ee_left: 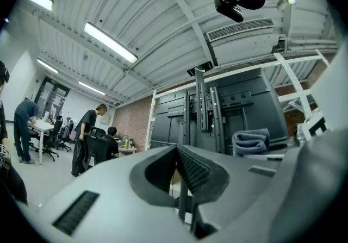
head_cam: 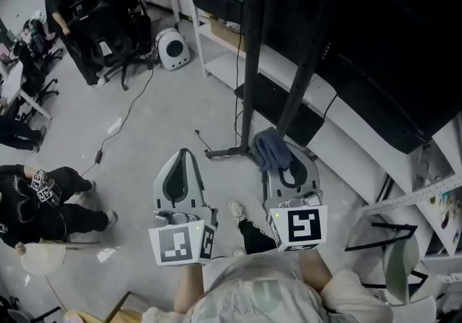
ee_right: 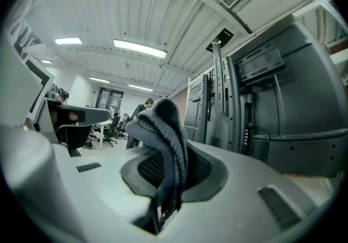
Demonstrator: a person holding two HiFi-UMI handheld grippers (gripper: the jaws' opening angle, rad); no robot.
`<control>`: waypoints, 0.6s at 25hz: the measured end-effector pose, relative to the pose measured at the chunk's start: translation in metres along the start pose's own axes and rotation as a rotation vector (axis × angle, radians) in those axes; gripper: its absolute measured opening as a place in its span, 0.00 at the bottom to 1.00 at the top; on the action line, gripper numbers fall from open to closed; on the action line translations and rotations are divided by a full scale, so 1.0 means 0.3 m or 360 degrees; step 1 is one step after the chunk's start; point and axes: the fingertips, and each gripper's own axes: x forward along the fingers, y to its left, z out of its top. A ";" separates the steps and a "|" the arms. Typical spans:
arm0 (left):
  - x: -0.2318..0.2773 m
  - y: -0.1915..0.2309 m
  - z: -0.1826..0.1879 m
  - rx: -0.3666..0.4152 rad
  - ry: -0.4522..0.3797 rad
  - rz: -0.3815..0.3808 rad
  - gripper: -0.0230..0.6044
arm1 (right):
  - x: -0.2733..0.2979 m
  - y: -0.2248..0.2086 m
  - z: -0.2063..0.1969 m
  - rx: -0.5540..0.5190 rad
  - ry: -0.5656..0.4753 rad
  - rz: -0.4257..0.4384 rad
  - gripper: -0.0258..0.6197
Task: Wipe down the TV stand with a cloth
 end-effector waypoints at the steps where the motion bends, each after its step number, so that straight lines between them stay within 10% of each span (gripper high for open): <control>1: 0.062 0.009 0.005 0.0009 -0.0012 -0.0008 0.06 | 0.056 -0.014 0.012 -0.0007 -0.0023 0.0006 0.13; 15: 0.636 0.059 0.025 0.0045 -0.0059 -0.0067 0.06 | 0.603 -0.148 0.017 -0.0009 -0.0021 0.0134 0.13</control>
